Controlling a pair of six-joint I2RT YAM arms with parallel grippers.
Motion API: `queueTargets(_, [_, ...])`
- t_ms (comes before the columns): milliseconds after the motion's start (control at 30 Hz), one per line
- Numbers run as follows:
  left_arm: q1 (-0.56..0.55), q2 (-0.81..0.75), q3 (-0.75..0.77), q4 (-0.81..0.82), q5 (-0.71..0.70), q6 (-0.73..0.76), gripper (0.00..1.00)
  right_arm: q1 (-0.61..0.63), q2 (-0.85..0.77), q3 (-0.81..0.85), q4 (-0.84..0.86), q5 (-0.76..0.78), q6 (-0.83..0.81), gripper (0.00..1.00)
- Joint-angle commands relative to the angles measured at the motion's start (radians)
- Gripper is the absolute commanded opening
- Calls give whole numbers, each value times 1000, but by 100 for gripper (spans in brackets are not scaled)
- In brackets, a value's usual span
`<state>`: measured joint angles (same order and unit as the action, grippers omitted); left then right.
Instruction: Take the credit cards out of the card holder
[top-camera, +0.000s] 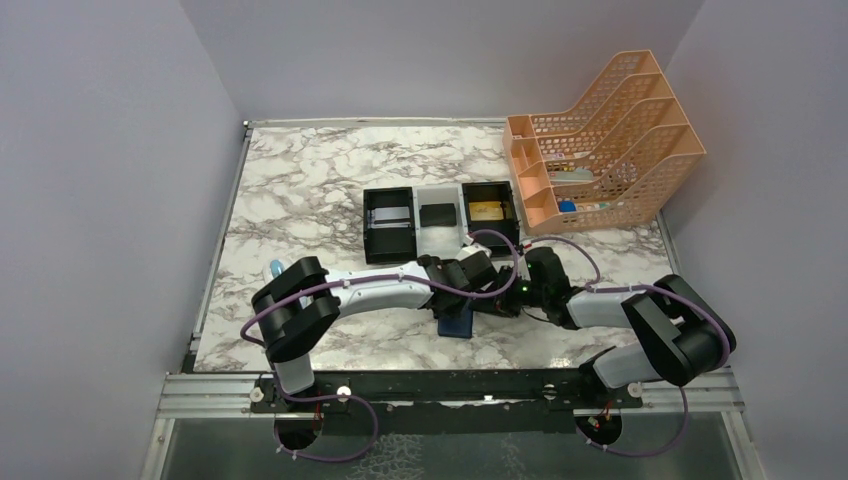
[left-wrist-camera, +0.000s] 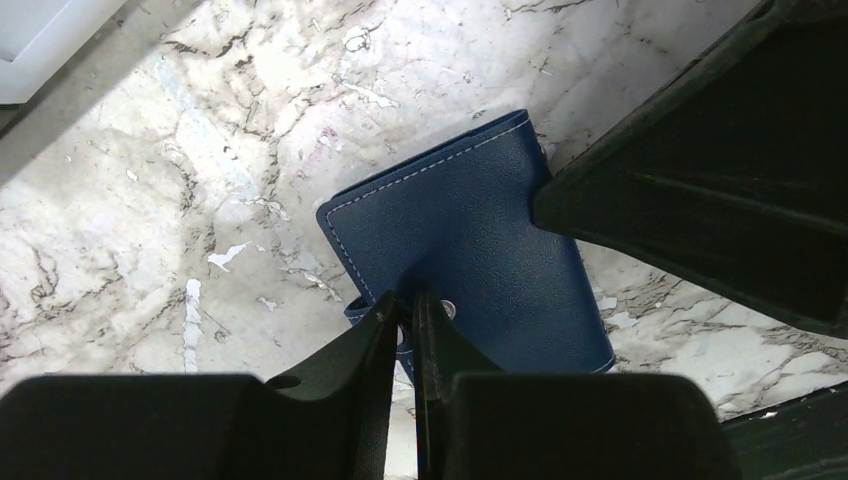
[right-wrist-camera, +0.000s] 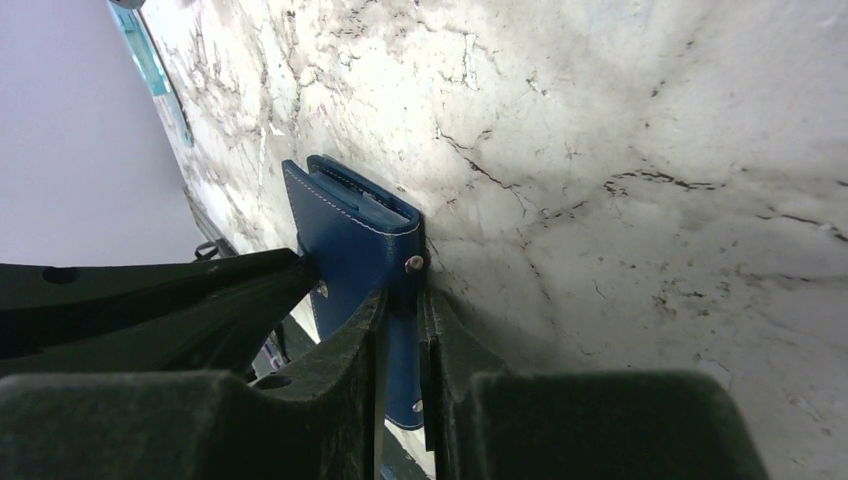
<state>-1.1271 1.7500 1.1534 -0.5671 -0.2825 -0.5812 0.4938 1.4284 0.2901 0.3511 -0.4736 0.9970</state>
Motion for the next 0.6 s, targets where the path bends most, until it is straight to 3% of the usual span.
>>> queueTargets(0, [1, -32, -16, -45, -46, -7, 19, -6, 10, -2, -81, 117, -42, 16])
queueTargets(133, [1, -42, -26, -49, -70, -22, 40, -6, 3, -2, -82, 110, -48, 17])
queueTargets(233, [1, -43, -37, -54, -91, -37, 48, -6, -4, 1, -88, 110, -52, 17])
queueTargets(567, [1, -84, -55, -97, -123, -86, 45, -6, -6, 6, -98, 108, -57, 17])
